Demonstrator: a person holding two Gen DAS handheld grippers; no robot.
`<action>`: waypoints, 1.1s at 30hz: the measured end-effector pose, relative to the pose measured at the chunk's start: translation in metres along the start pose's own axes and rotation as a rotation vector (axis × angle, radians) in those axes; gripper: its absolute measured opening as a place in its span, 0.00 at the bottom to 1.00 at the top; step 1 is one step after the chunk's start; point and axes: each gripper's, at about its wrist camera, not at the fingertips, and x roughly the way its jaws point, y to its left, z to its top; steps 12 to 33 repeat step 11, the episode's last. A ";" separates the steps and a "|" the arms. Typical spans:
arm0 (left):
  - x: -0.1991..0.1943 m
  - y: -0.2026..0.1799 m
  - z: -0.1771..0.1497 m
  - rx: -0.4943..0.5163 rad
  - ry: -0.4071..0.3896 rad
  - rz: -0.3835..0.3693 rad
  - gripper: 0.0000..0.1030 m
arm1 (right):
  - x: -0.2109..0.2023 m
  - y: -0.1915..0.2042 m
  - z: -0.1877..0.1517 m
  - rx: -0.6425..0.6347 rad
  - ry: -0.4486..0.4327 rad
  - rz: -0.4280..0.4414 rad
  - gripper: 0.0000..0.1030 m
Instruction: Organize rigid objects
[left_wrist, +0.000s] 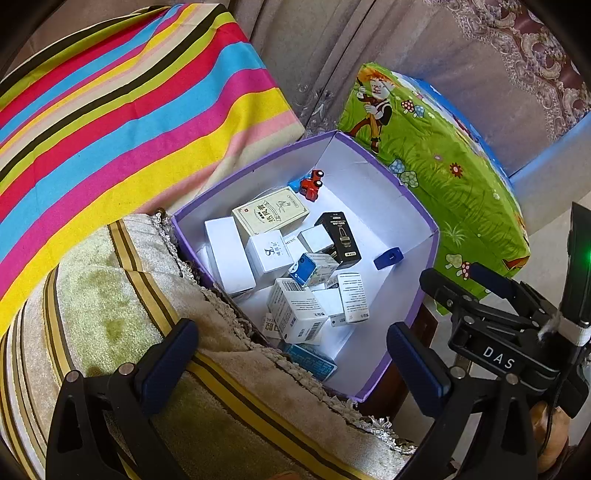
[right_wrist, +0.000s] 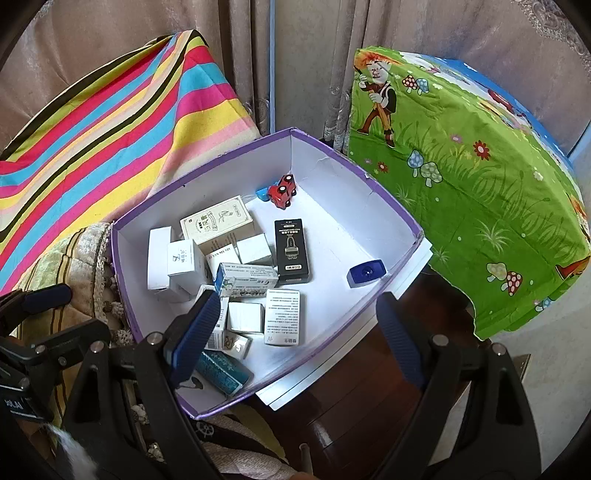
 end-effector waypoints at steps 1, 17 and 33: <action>0.001 0.000 0.000 0.000 0.003 0.001 1.00 | 0.000 0.000 0.000 0.001 0.001 0.001 0.85; 0.002 -0.002 -0.002 0.017 -0.008 0.019 1.00 | 0.002 -0.001 -0.001 0.002 0.005 0.001 0.85; 0.002 -0.002 -0.002 0.017 -0.008 0.019 1.00 | 0.002 -0.001 -0.001 0.002 0.005 0.001 0.85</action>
